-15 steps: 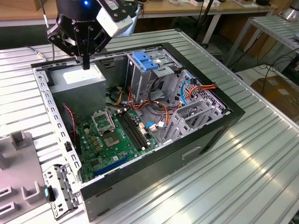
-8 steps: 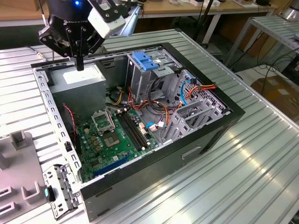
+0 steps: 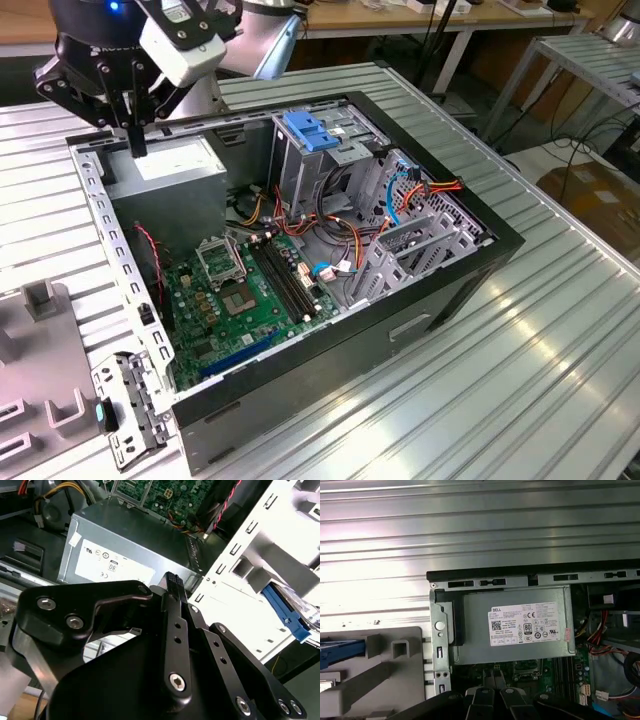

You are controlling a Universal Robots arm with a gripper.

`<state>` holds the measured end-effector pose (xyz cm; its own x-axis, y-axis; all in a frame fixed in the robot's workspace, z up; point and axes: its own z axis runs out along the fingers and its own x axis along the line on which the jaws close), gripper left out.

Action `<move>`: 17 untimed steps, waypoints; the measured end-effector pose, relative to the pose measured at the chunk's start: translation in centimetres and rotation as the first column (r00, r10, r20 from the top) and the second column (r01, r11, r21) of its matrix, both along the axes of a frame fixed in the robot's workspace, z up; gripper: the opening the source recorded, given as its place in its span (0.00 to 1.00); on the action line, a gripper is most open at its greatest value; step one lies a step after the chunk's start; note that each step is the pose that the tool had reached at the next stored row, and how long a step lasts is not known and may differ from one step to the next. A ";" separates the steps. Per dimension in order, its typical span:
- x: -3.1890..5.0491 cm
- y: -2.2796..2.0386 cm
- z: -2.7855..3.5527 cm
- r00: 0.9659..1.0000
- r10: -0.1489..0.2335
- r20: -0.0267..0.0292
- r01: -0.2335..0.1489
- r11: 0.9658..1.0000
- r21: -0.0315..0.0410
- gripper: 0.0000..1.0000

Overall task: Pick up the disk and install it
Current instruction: 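Reach for the disk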

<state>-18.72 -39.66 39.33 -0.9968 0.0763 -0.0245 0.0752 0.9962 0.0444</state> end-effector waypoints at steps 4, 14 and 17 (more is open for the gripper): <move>-0.13 0.00 0.00 1.000 0.000 0.000 0.000 1.000 0.000 0.11; -2.05 0.31 0.00 1.000 0.000 0.000 0.000 1.000 0.000 0.11; -2.96 0.38 0.00 1.000 0.000 0.000 0.000 1.000 0.000 0.11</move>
